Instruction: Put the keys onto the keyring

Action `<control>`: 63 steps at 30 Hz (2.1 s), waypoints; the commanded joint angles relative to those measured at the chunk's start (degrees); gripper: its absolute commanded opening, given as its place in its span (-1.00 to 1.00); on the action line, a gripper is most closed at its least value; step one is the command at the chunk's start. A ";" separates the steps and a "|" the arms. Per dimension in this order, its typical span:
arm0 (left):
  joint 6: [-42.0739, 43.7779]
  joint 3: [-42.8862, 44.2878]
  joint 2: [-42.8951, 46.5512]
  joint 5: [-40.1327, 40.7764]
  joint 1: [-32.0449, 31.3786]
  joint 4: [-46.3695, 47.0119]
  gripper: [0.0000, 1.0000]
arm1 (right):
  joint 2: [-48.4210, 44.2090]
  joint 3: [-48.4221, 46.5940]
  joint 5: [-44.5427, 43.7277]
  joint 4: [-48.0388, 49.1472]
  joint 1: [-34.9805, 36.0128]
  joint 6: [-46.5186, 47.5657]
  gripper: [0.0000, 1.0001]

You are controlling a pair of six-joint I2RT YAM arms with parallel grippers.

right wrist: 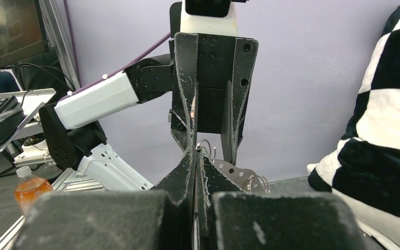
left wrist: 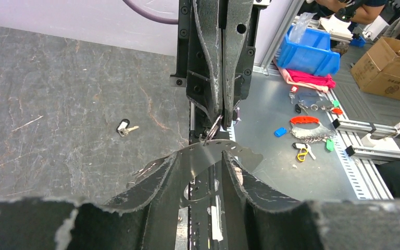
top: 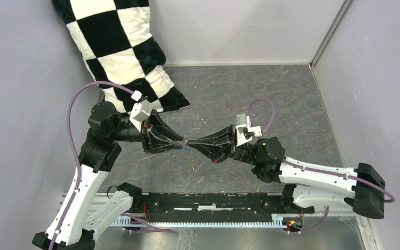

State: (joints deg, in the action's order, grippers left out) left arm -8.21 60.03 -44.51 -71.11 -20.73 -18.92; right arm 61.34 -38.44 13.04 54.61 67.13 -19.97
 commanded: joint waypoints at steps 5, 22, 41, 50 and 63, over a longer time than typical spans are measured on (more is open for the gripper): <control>-3.64 0.78 0.12 -3.26 -0.27 3.21 -0.23 | 1.63 -2.32 0.57 4.91 0.86 0.77 -0.99; -2.11 0.62 0.71 -4.51 -0.23 2.87 -0.77 | 2.54 -4.54 0.39 -0.03 1.19 2.51 -0.99; 10.44 7.38 0.40 16.99 -0.23 -13.34 0.08 | -0.92 -14.57 -16.72 -29.13 1.27 10.98 -0.98; 13.06 1.42 2.29 28.27 -0.25 -12.88 0.21 | 5.71 -27.31 -32.75 -46.40 3.40 12.76 -0.98; -1.60 -5.27 8.01 22.31 -0.25 -0.95 0.63 | 15.72 -38.71 -57.02 -60.28 8.08 10.62 -0.98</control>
State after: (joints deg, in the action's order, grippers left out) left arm -2.22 57.91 -39.68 -46.89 -20.75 -27.70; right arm 74.50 -71.50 -34.35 -1.85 74.43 -7.44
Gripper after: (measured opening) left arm 0.768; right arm 0.011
